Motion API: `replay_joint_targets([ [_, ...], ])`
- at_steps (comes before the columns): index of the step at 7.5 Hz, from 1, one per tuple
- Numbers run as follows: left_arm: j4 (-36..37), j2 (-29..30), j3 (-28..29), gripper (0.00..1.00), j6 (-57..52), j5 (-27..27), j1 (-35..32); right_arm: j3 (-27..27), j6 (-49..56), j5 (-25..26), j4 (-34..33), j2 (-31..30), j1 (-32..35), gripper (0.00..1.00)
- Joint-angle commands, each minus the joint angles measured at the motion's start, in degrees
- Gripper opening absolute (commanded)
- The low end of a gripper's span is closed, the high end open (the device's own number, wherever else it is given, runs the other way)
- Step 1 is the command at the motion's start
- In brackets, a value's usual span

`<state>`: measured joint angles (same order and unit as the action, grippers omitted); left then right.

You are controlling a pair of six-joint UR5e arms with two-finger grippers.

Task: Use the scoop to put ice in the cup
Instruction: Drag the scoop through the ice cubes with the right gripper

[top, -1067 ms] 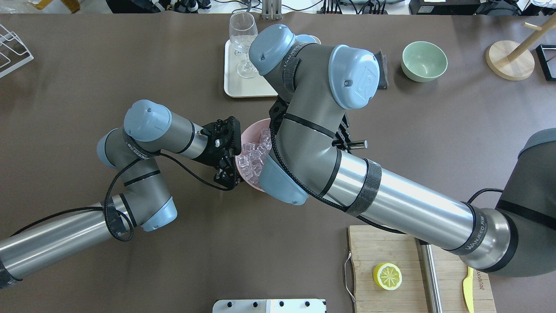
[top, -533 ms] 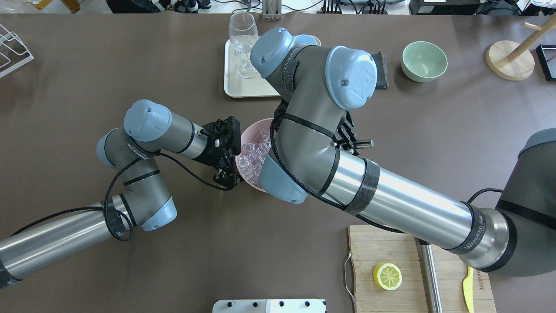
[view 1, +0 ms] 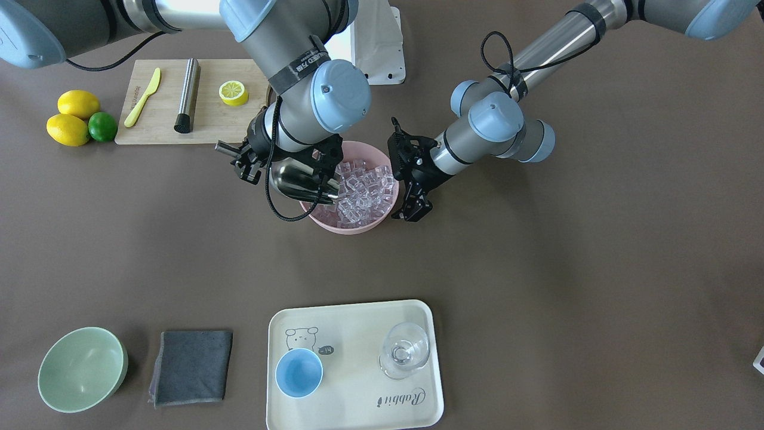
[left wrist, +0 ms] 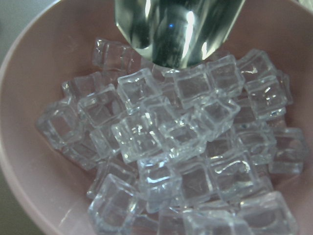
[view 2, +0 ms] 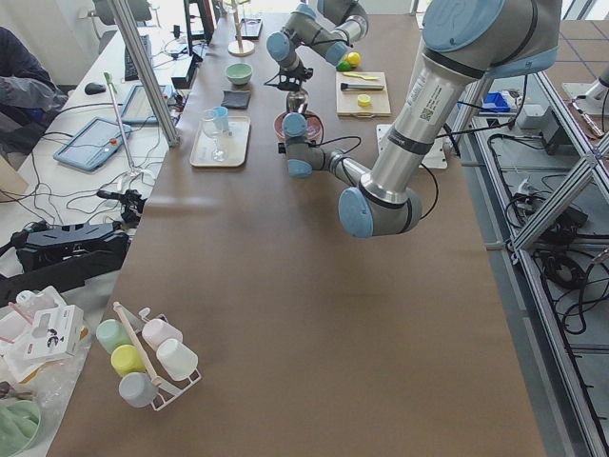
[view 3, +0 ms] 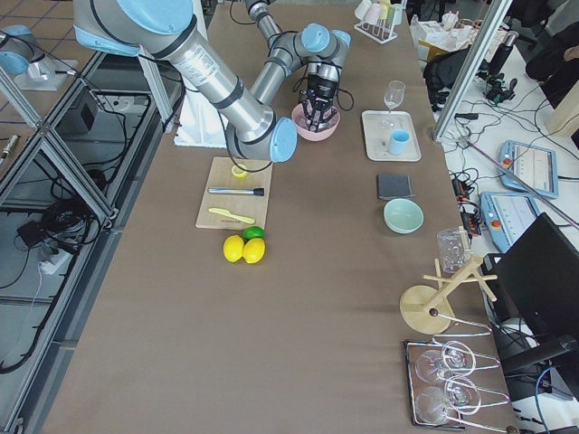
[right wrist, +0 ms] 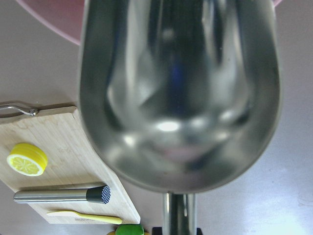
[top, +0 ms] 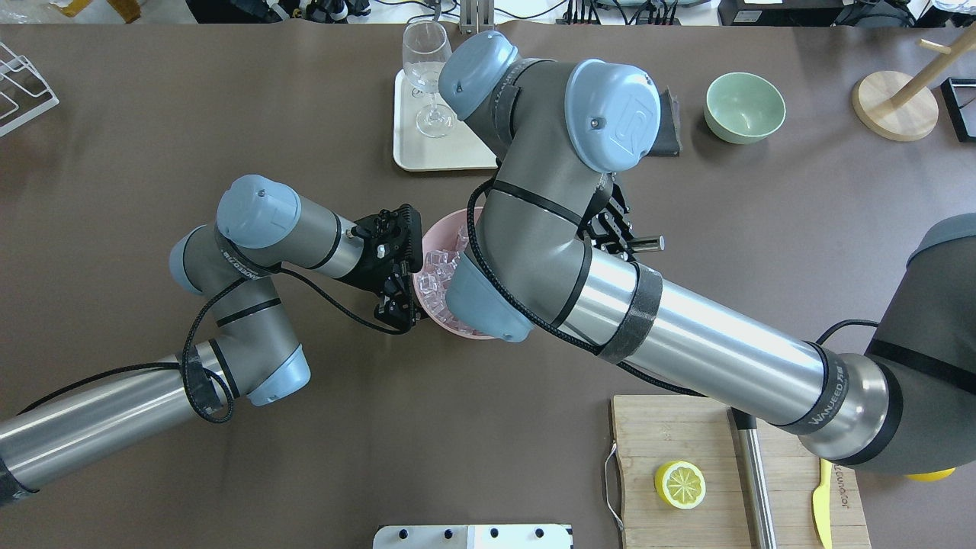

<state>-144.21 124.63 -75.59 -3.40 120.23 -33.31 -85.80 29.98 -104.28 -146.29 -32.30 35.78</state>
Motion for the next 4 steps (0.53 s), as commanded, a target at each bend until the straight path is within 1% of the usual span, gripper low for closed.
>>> replay_joint_targets([
  [1, -0.02, -0.09, -0.09, 0.98, -0.11, 0.00, 0.00, 3.07, 2.45, -0.04, -3.91, 4.34, 0.61, 0.00],
  [2, -0.02, -0.09, -0.17, 0.98, -0.02, 0.00, 0.00, 6.57, 2.97, 0.13, -5.92, 7.23, 0.61, 0.00],
  [3, -0.02, -0.09, -0.18, 0.98, -0.11, 0.00, 0.00, 8.87, 5.59, 0.92, -8.46, 9.00, 0.61, 0.00],
  [4, -0.02, -0.09, -0.18, 0.98, -0.11, 0.00, 0.00, 9.06, 6.57, 2.23, -12.05, 9.88, 0.61, 0.00],
])
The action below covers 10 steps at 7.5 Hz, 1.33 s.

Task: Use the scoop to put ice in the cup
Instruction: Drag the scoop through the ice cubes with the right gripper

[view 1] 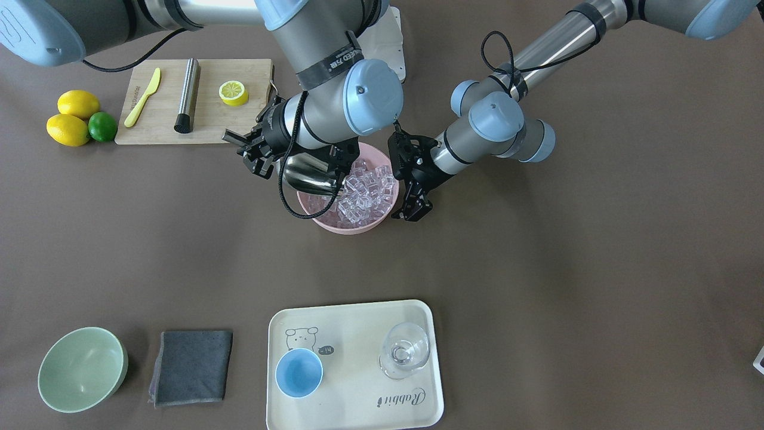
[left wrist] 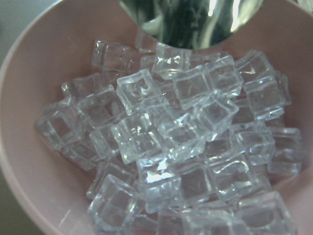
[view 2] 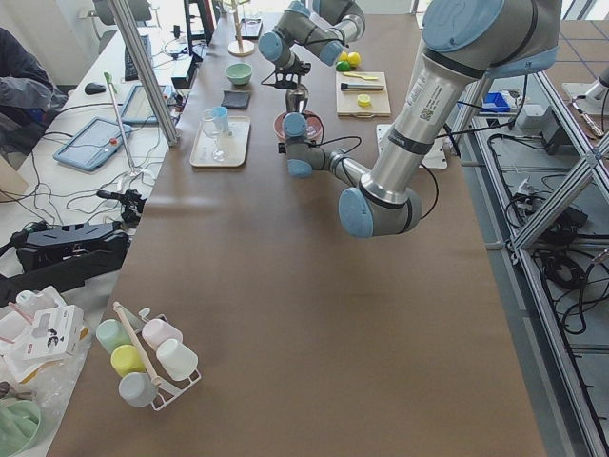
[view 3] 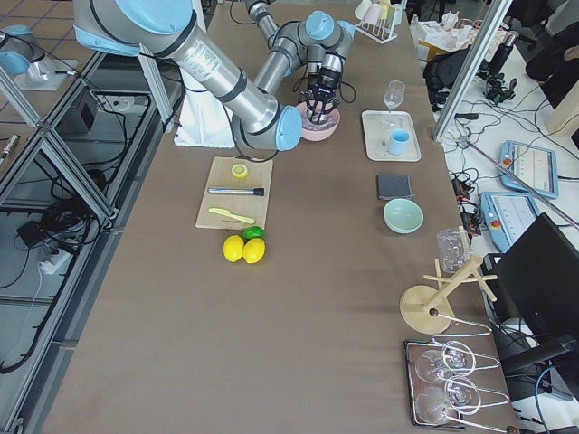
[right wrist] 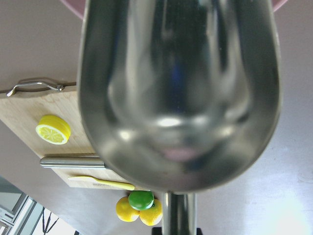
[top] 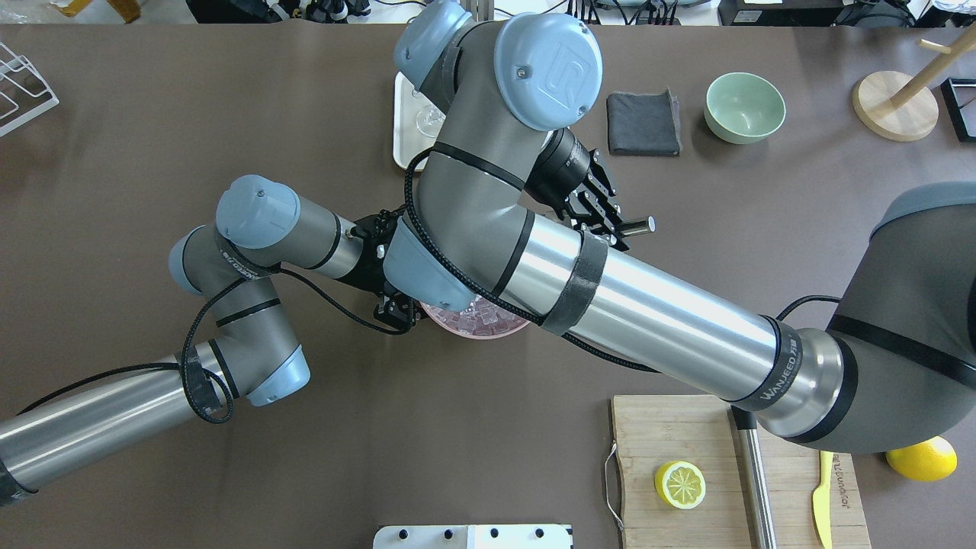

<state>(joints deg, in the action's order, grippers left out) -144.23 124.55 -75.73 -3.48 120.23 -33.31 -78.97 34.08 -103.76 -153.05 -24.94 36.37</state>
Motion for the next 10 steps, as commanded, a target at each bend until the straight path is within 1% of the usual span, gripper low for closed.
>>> replay_joint_targets([
  [1, 0.00, -0.10, -0.03, 0.98, -0.04, 0.00, 0.00, 2.33, 3.09, 3.20, -8.03, 2.70, -0.07, 0.00],
  [3, 0.00, -0.10, -0.11, 0.98, -0.04, 0.00, 0.00, 2.51, 3.27, 5.14, -8.85, 1.66, -0.76, 0.00],
  [6, 0.00, -0.18, -0.11, 0.98, -0.04, 0.00, 0.00, 3.03, 2.40, 4.89, -8.15, 1.47, -2.44, 0.00],
  [8, -0.09, -0.19, -0.12, 0.98, -0.04, 0.00, 0.00, 4.17, 0.74, 4.97, -6.13, 1.21, -2.79, 0.00],
  [9, 0.00, -0.10, -0.12, 0.98, -0.04, -0.09, 0.09, 6.01, 0.20, 5.06, -3.60, 1.30, -2.88, 0.00],
  [10, 0.00, -0.10, -0.12, 0.98, -0.04, -0.09, 0.17, 6.55, -0.76, 4.89, -2.10, 1.21, -2.88, 0.00],
])
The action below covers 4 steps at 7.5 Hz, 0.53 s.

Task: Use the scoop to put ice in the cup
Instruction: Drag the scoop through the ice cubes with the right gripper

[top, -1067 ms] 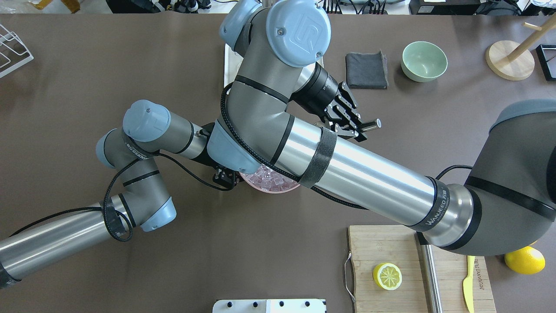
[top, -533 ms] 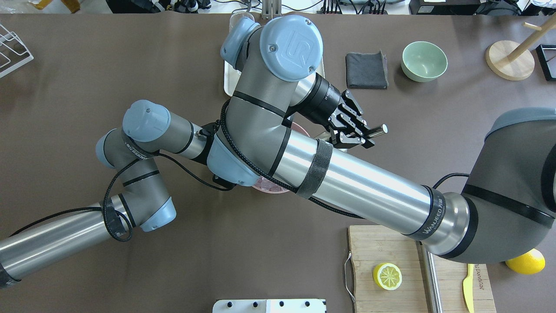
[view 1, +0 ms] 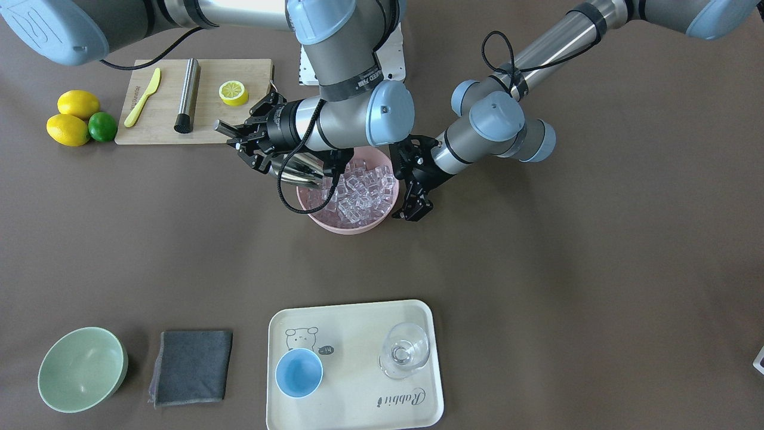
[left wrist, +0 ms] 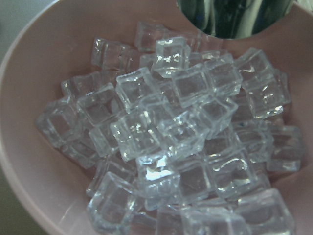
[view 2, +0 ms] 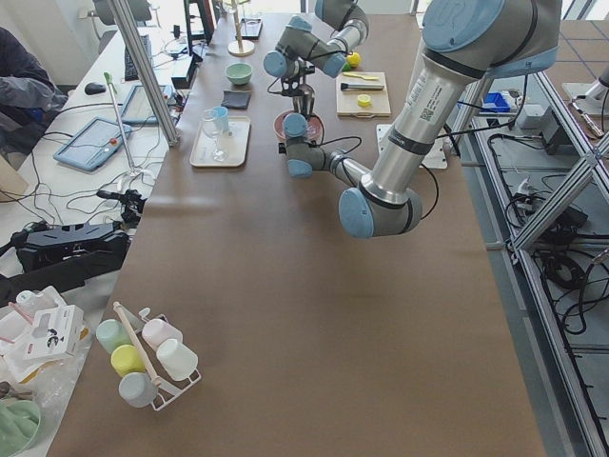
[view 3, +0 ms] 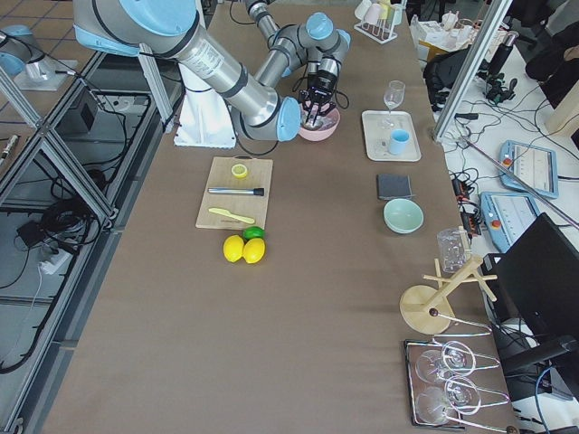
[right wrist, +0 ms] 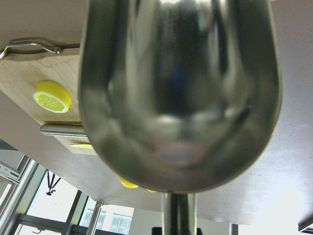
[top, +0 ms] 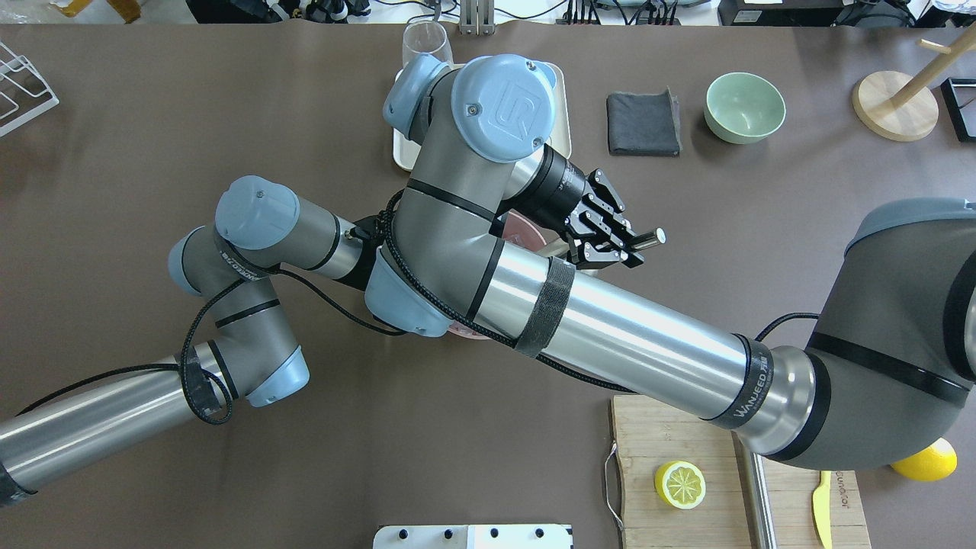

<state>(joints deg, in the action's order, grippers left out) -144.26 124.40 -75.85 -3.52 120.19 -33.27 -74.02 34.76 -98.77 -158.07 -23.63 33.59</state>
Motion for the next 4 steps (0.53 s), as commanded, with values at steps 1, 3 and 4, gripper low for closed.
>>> replay_joint_targets([
  [1, 0.03, -0.04, 0.00, 0.98, 0.00, -0.04, 0.14, 1.43, -1.80, -0.63, 4.94, -0.18, -0.10, 0.00],
  [3, 0.03, -0.04, 0.00, 0.98, 0.00, -0.04, 0.14, 0.73, -5.90, -1.94, 8.55, -0.62, -0.02, 0.00],
  [4, 0.03, -0.04, 0.00, 0.98, 0.00, 0.04, 0.14, 0.64, -8.63, -3.08, 11.44, -1.23, -0.02, 0.00],
])
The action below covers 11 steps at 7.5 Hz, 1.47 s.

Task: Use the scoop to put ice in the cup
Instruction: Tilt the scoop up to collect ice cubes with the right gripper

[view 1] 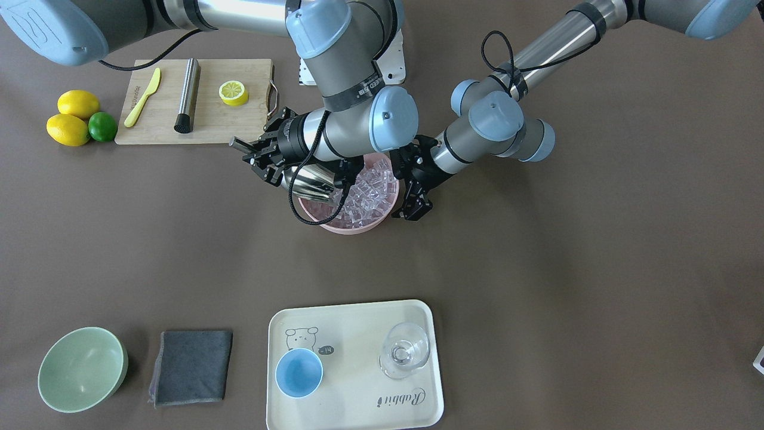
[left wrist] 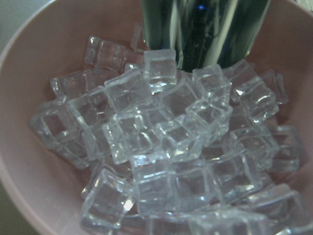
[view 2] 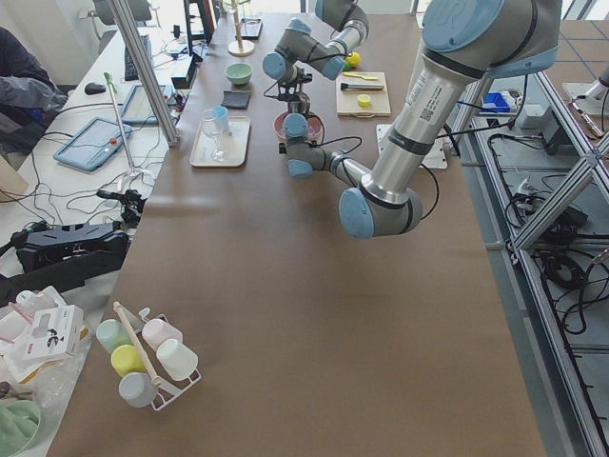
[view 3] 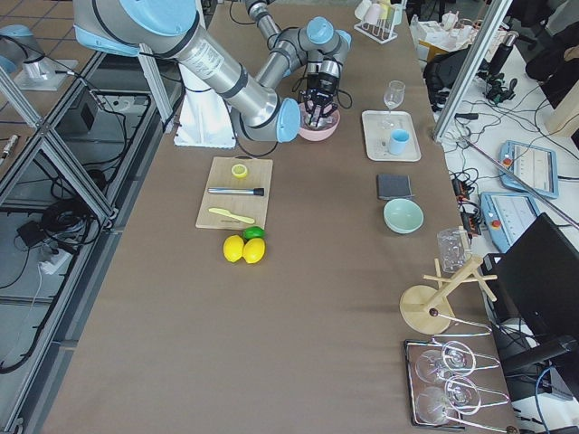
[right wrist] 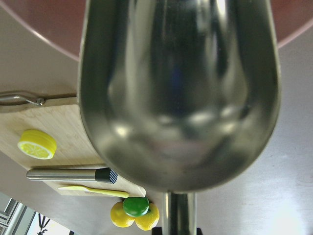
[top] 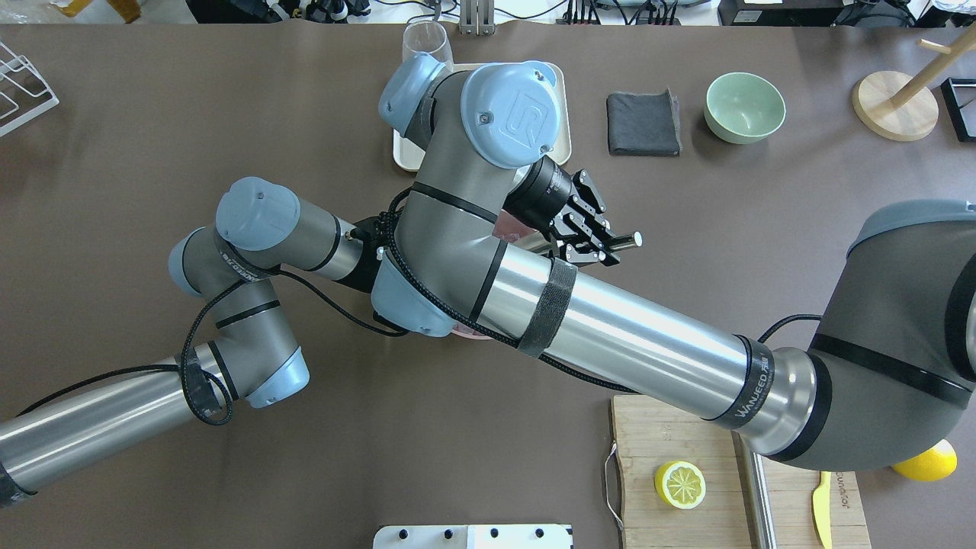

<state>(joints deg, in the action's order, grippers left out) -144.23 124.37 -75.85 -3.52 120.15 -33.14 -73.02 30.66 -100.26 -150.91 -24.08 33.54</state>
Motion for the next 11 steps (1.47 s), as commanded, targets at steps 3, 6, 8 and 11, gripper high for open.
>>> replay_joint_targets([
  [3, 0.00, -0.01, 0.00, 0.98, 0.00, 0.09, 0.01, -1.94, -8.94, -4.41, 9.92, -2.54, 0.12, 0.00],
  [6, 0.00, -0.09, 0.00, 0.98, 0.00, 0.09, 0.01, -6.42, -13.25, -5.12, 11.77, -5.52, 0.12, 0.00],
  [8, 0.00, -0.09, 0.00, 0.98, -0.09, 0.09, 0.01, -7.84, -16.32, -6.17, 14.66, -6.76, 0.21, 0.00],
  [11, 0.00, -0.09, 0.00, 0.98, -0.70, 0.00, 0.01, -8.10, -20.10, -7.39, 19.50, -7.99, 0.30, 0.00],
])
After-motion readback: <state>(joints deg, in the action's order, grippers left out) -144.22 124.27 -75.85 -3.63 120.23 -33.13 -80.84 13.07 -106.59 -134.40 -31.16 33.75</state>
